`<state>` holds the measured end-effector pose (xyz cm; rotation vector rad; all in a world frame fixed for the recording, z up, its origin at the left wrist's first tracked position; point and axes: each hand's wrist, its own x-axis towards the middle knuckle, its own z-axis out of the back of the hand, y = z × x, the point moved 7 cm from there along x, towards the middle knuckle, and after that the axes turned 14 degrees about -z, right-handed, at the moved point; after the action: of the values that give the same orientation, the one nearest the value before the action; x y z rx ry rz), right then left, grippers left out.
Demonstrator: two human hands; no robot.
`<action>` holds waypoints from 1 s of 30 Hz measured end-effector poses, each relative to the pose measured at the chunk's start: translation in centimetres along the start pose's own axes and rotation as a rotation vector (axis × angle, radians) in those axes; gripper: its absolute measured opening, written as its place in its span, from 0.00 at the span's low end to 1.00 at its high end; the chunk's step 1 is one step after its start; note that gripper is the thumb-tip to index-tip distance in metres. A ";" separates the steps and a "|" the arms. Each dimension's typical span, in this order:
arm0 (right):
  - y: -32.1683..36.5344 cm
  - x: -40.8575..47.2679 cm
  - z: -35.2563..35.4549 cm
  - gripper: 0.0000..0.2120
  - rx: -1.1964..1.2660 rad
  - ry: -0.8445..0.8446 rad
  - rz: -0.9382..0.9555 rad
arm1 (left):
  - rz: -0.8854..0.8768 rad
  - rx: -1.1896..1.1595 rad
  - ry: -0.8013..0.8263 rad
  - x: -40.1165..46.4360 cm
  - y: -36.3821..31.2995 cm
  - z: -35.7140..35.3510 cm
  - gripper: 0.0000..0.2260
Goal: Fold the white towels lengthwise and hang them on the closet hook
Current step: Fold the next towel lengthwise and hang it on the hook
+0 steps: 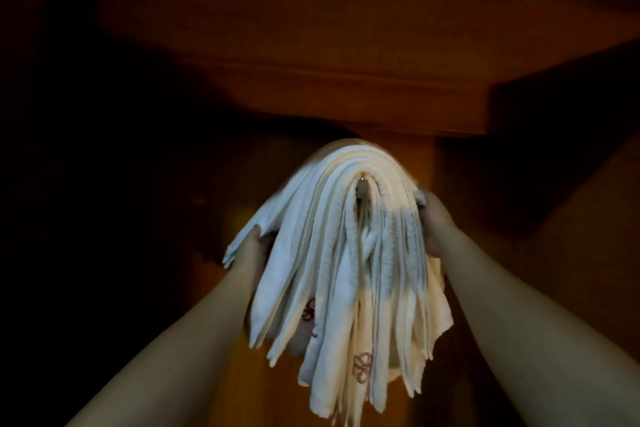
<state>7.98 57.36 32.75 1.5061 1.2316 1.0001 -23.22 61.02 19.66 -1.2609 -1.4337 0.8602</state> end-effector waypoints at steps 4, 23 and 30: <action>-1.5 -1.1 5.0 0.27 0.000 -0.204 -0.056 | -0.157 -0.286 -0.200 -1.7 -1.4 2.8 0.28; -15.5 -19.7 9.3 0.09 -0.324 -0.353 -0.248 | -0.053 0.486 -0.026 -21.9 0.2 7.2 0.25; -21.6 -33.7 9.6 0.15 -0.890 -0.216 -0.099 | -0.088 0.596 0.197 -32.3 5.6 0.7 0.23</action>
<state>6.31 24.31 8.19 0.8086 0.5583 1.0792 -23.88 30.81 7.00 -0.7971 -0.9648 0.9790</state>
